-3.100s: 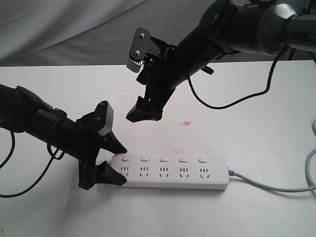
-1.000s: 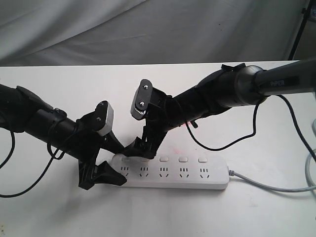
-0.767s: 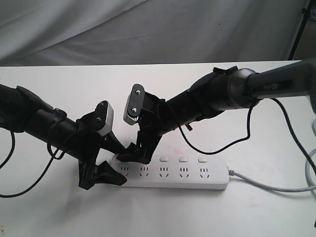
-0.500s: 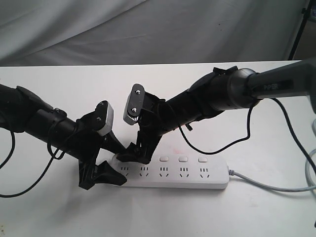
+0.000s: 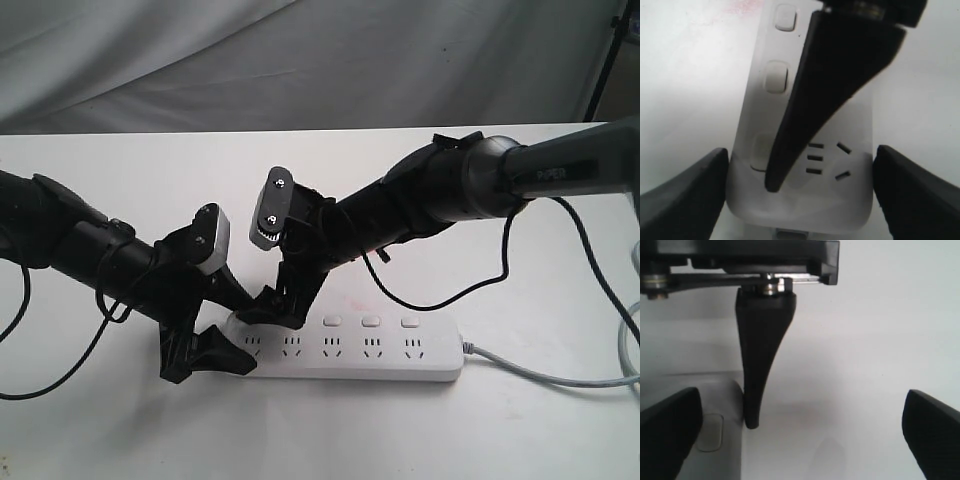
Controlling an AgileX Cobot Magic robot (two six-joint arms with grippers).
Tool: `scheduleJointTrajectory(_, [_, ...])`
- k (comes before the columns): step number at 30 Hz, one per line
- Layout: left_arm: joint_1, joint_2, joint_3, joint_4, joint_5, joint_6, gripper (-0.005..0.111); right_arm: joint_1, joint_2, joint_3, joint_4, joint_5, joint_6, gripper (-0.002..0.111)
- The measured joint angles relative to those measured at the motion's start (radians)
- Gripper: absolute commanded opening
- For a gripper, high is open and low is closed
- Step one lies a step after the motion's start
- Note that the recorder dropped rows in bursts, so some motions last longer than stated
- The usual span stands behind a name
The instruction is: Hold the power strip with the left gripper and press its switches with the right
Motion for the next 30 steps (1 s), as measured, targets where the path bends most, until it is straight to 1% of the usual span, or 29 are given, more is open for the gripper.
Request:
scheduleJointTrajectory(18, [0.000,0.000,0.000,0.000,0.000,0.000,0.044,0.000,-0.001,0.000,-0.045,-0.044,0.034,0.104])
scheduleJointTrajectory(30, [0.000,0.000,0.000,0.000,0.000,0.000,0.044,0.006,-0.007,-0.001,-0.134,-0.049,0.084,0.104])
